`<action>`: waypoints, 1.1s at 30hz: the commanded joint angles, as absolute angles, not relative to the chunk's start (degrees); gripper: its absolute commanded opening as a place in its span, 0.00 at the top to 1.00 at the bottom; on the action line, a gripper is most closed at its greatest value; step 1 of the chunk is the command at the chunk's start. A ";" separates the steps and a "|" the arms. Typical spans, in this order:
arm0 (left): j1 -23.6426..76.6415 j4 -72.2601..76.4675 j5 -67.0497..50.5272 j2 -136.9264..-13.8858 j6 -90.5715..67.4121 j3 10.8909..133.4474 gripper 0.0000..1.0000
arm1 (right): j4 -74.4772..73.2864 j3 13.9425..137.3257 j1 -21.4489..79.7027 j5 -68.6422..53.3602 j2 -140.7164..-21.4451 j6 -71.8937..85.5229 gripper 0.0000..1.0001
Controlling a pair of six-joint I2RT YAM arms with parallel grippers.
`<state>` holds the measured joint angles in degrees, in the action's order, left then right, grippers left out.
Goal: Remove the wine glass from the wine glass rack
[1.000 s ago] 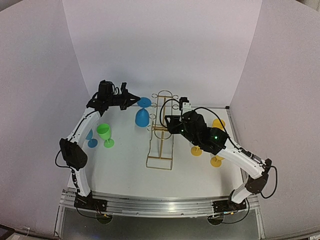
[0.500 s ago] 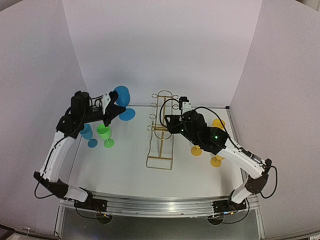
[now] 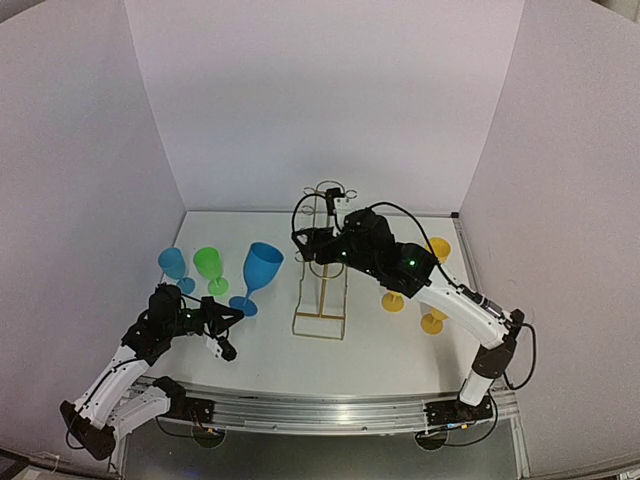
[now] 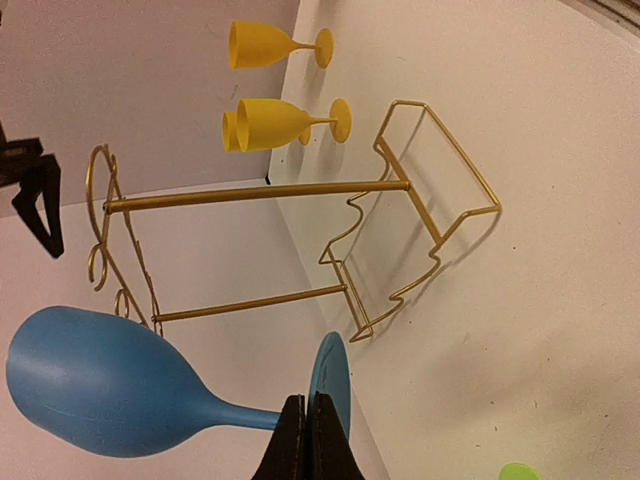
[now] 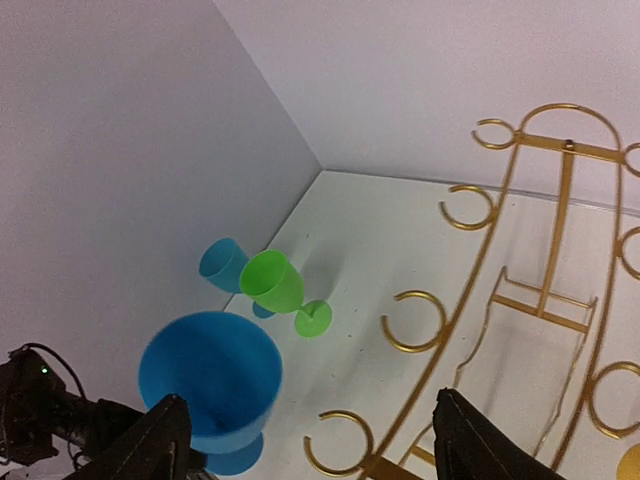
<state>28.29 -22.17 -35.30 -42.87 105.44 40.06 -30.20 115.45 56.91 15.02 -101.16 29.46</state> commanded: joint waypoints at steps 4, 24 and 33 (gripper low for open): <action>28.15 -7.23 -38.94 -39.10 120.59 33.08 1.00 | -33.70 123.21 57.73 0.43 -108.83 31.16 0.23; 28.13 -2.03 -36.46 -42.28 119.75 33.06 1.00 | -40.21 131.65 58.49 -6.40 -115.19 29.64 0.87; 28.12 -15.80 -32.32 -40.82 110.20 37.74 0.32 | -40.09 134.28 59.67 4.07 -114.87 28.61 1.00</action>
<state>28.18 -6.95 -34.45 -42.28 115.00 32.45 -40.94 130.33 57.92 -1.70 -114.43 30.06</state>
